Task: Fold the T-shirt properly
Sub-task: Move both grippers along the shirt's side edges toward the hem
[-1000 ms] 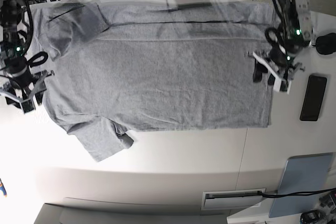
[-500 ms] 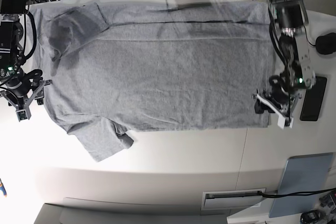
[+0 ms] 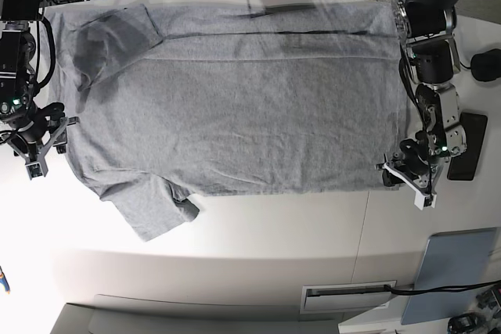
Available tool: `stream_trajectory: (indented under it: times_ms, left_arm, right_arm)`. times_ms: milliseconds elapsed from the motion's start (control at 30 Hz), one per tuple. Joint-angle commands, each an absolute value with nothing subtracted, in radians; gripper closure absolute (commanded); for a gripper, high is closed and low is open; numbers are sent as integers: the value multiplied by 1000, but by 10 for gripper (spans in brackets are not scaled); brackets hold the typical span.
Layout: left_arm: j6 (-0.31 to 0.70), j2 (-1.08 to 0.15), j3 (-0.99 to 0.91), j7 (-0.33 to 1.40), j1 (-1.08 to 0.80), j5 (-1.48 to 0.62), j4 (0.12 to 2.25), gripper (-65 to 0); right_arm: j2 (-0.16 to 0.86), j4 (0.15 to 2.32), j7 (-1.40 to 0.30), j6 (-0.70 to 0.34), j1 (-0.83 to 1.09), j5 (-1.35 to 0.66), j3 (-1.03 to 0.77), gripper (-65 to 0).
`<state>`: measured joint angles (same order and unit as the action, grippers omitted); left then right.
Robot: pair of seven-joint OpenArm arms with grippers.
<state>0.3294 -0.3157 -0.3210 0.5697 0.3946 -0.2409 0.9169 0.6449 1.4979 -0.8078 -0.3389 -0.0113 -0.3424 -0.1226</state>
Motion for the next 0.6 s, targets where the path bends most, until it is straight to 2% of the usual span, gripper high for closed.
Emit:
stream_trajectory:
  times_ms: [0, 267, 400, 567]
  left_arm:
    - [334, -325, -323, 545, 429, -230, 927, -296]
    - [331, -316, -257, 541, 430, -219, 923, -296]
    - [250, -316, -226, 523, 430, -199, 923, -296]
    - [243, -316, -222, 524, 429, -186, 923, -296]
  right_arm:
    - [673, 1510, -790, -333, -30, -344, -136, -309]
    - [667, 1510, -789, -372, -31, -385, -129, -309]
    - [620, 1510, -789, -371, -34, -385, -129, -309]
    - [574, 1510, -793, -376, -47, -384, -128, -309]
